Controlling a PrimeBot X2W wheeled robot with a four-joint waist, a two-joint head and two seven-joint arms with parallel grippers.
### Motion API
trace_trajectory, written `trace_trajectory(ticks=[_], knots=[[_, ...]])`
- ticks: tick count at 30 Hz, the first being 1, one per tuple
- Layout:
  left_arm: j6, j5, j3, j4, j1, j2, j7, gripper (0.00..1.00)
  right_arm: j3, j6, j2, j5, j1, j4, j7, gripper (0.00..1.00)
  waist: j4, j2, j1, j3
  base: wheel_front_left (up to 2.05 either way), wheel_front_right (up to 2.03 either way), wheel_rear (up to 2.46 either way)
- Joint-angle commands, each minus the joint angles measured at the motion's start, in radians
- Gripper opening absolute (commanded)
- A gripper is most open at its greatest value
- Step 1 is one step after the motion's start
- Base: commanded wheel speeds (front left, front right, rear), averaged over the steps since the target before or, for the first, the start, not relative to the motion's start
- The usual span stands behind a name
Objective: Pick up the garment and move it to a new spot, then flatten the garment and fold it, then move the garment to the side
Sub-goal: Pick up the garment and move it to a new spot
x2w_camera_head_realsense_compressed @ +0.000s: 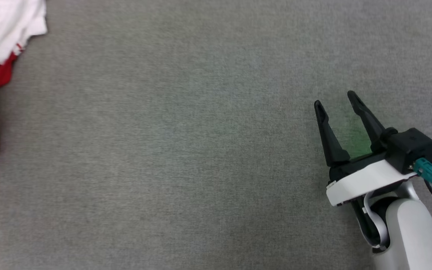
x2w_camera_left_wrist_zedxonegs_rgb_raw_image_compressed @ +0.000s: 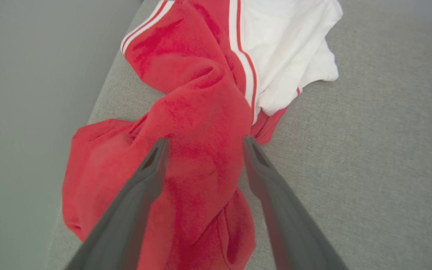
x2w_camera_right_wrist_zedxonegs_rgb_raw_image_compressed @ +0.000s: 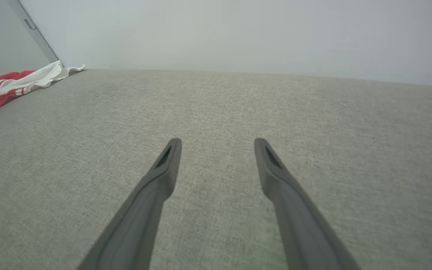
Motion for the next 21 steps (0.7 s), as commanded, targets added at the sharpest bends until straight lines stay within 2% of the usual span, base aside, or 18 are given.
trace_trajectory(ticks=[1, 4, 9, 10, 11, 12, 13, 16, 21], knots=[[0.018, -0.018, 0.019, 0.009, 0.029, 0.007, 0.032, 1.0, 0.0, 0.0, 0.002, -0.001, -0.024, 0.005, -0.008, 1.0, -0.047, 0.0, -0.0002, 0.062, 0.0, 0.0, 0.0], [0.057, -0.058, 0.061, 0.019, 0.065, 0.008, 0.097, 1.0, 0.001, 0.0, 0.0, -0.002, -0.036, 0.011, -0.017, 1.0, -0.052, 0.0, -0.0002, 0.089, 0.0, 0.0, 0.0], [0.101, -0.11, 0.089, 0.023, 0.125, -0.039, 0.164, 1.0, 0.003, 0.0, -0.008, -0.001, -0.055, 0.01, -0.02, 1.0, -0.049, 0.0, -0.0002, 0.119, 0.0, 0.0, 0.0], [0.113, -0.116, 0.094, 0.02, 0.131, -0.049, 0.168, 0.85, 0.003, 0.0, -0.01, -0.003, -0.061, 0.009, -0.019, 1.0, -0.047, 0.0, -0.0002, 0.124, 0.0, 0.0, 0.0], [0.122, -0.125, 0.097, 0.021, 0.139, -0.06, 0.181, 0.35, 0.005, 0.0, -0.012, -0.003, -0.064, 0.007, -0.017, 1.0, -0.047, 0.0, -0.0002, 0.128, 0.0, 0.0, 0.0], [0.131, -0.134, 0.1, 0.019, 0.146, -0.073, 0.193, 0.14, 0.005, 0.0, -0.014, -0.003, -0.065, 0.006, -0.015, 1.0, -0.045, 0.0, -0.0002, 0.132, 0.0, 0.0, 0.0], [0.137, -0.136, 0.104, 0.011, 0.149, -0.078, 0.187, 0.0, 0.005, 0.0, -0.016, -0.003, -0.067, 0.006, -0.013, 1.0, -0.044, 0.0, -0.0002, 0.135, 0.0, 0.0, 0.0], [0.145, -0.133, 0.104, -0.016, 0.148, -0.085, 0.164, 0.0, 0.004, 0.0, -0.021, -0.004, -0.071, 0.003, -0.01, 1.0, -0.04, 0.0, -0.0002, 0.136, 0.0, 0.0, 0.0], [0.126, -0.072, 0.08, -0.04, 0.122, -0.048, 0.067, 0.0, -0.004, 0.0, -0.023, -0.005, -0.053, 0.014, -0.011, 1.0, -0.027, 0.0, -0.0002, 0.093, 0.0, 0.0, 0.0]])
